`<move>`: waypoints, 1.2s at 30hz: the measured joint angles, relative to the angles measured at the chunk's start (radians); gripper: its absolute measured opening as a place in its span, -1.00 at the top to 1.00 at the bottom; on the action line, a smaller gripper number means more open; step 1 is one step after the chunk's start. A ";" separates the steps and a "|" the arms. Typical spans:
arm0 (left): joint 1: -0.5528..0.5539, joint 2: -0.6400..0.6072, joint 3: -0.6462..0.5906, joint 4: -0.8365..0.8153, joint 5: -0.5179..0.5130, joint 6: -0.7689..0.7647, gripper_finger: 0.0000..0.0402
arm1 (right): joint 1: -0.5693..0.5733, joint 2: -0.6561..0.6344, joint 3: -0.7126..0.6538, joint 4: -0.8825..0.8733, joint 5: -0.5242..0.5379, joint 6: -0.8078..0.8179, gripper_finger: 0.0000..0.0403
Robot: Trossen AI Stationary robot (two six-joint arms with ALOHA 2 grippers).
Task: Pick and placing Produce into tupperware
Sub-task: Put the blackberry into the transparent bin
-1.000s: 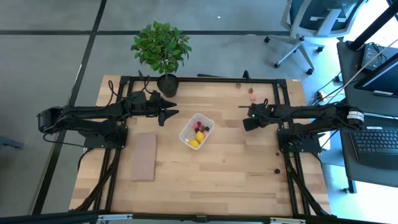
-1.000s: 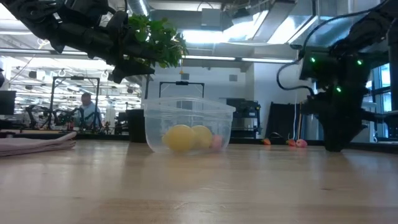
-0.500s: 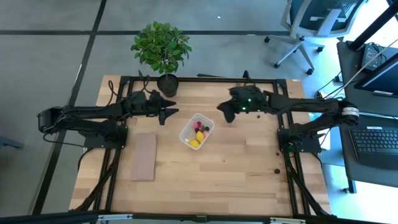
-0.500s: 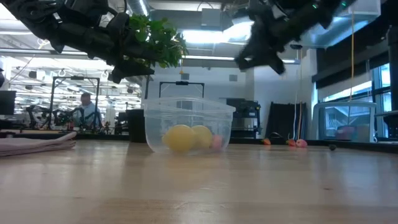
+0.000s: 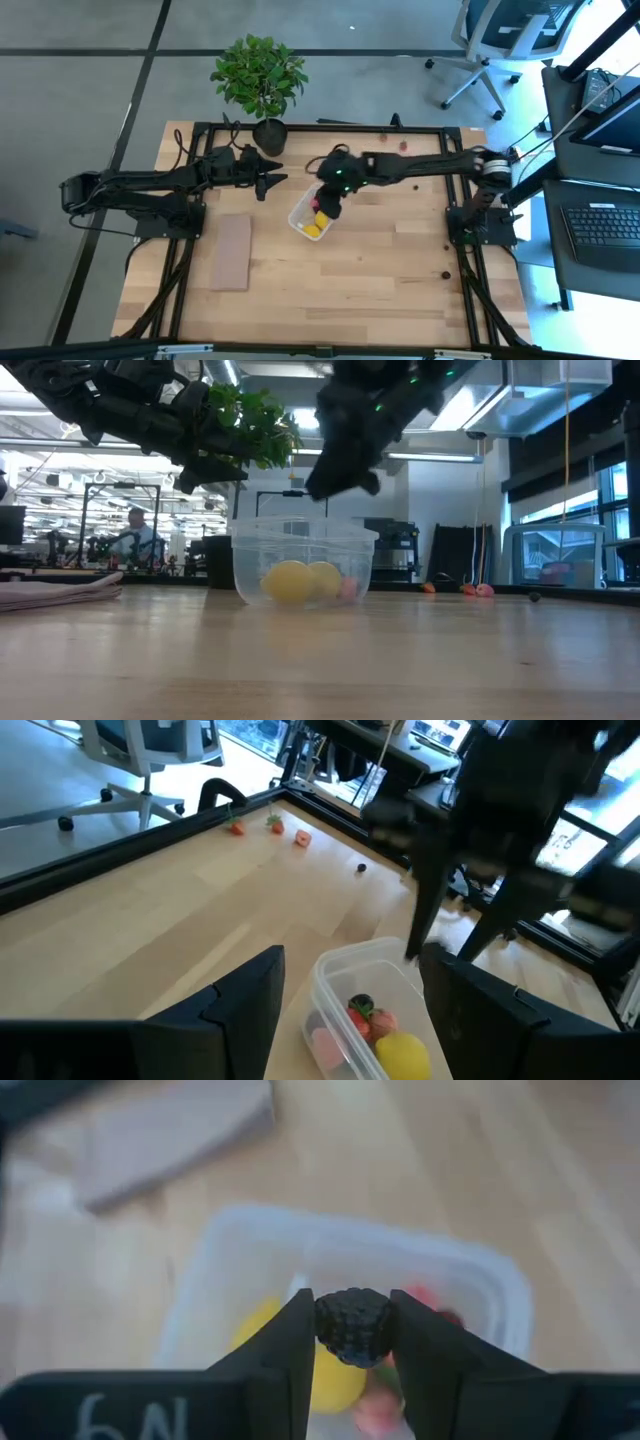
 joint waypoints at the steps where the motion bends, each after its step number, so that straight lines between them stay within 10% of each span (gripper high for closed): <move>1: 0.000 0.000 0.000 0.000 0.000 0.000 -0.12 | 0.006 0.027 0.020 -0.028 -0.001 -0.006 0.44; 36: 0.000 0.000 0.000 -0.004 0.003 0.001 -0.12 | 0.022 0.104 0.094 -0.170 -0.027 -0.061 0.26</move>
